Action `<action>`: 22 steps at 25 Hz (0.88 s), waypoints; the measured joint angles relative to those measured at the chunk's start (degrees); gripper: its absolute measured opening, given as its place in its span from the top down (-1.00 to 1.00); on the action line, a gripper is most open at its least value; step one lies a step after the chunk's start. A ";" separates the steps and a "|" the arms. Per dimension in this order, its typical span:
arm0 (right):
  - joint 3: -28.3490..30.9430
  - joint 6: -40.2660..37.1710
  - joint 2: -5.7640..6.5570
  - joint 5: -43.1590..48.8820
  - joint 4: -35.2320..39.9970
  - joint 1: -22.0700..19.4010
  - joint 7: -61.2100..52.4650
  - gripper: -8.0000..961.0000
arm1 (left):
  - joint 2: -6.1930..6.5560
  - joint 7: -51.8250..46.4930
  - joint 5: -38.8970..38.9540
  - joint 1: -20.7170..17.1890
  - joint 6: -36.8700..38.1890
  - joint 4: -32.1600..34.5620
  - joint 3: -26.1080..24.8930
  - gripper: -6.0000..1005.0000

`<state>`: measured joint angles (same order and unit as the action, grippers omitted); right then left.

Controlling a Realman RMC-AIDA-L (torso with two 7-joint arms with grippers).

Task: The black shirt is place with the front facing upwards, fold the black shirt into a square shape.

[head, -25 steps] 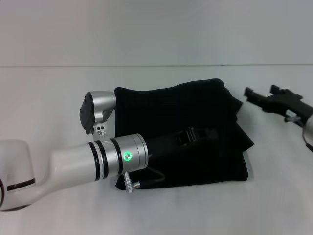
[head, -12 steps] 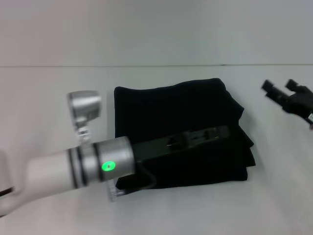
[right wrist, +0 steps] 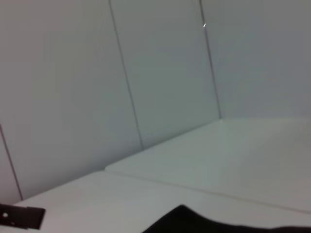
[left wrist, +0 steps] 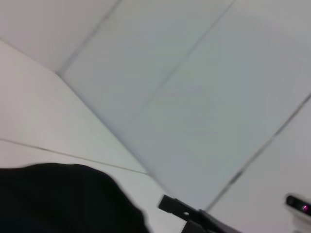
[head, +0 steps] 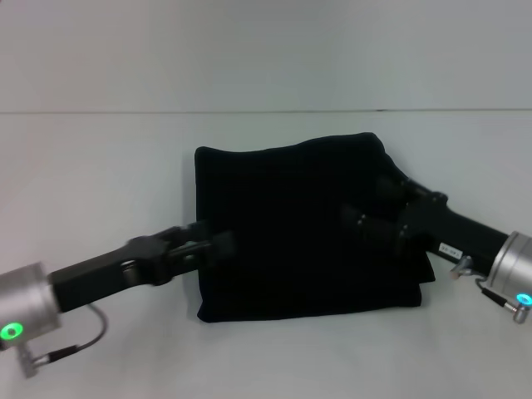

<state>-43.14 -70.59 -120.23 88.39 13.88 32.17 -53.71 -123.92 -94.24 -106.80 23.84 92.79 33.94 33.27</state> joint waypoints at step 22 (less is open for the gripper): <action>-2.02 11.29 0.18 -0.02 -4.14 0.11 -0.61 -0.91 | 0.36 -0.37 0.01 -2.96 0.51 2.18 -3.12 -0.83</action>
<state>-45.17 -59.30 -120.05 88.37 9.74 32.28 -54.31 -123.57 -94.61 -106.79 20.88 93.31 36.12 30.15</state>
